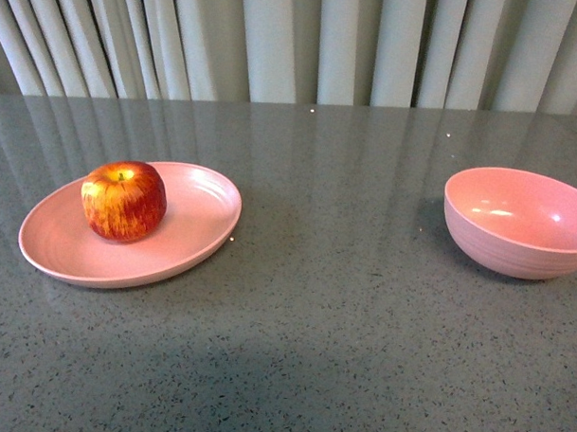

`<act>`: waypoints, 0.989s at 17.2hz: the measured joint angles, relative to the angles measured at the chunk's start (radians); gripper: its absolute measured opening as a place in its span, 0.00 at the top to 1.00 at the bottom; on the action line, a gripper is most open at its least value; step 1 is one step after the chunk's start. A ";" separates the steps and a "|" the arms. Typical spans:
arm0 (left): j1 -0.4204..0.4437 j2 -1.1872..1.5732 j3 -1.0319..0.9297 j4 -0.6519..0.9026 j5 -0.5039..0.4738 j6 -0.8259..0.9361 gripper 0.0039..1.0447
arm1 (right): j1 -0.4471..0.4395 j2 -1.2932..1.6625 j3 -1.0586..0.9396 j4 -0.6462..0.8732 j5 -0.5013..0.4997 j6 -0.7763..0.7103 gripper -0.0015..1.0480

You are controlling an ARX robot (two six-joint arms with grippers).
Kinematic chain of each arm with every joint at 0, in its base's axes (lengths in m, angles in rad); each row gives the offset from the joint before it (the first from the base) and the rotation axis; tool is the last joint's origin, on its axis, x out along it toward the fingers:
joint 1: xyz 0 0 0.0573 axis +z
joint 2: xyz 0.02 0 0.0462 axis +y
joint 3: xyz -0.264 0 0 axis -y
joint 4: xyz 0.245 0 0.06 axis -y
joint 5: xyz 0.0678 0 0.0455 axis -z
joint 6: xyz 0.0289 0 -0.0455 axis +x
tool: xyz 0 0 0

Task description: Move apple from plate to bowl

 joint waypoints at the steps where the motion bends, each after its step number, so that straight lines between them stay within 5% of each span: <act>1: 0.000 0.000 0.000 0.000 0.000 0.000 0.06 | 0.000 0.000 0.000 0.000 0.000 0.000 0.06; 9: 0.000 0.000 0.000 0.000 0.000 0.000 0.06 | -0.002 0.002 0.002 -0.015 -0.006 0.007 0.06; 11: 0.000 0.000 0.000 0.000 0.000 0.000 0.06 | -0.018 0.068 0.024 -0.085 -0.043 0.162 0.06; 17: 0.000 0.000 0.000 0.000 0.000 0.000 0.06 | -0.086 0.597 0.276 0.336 -0.145 0.197 0.06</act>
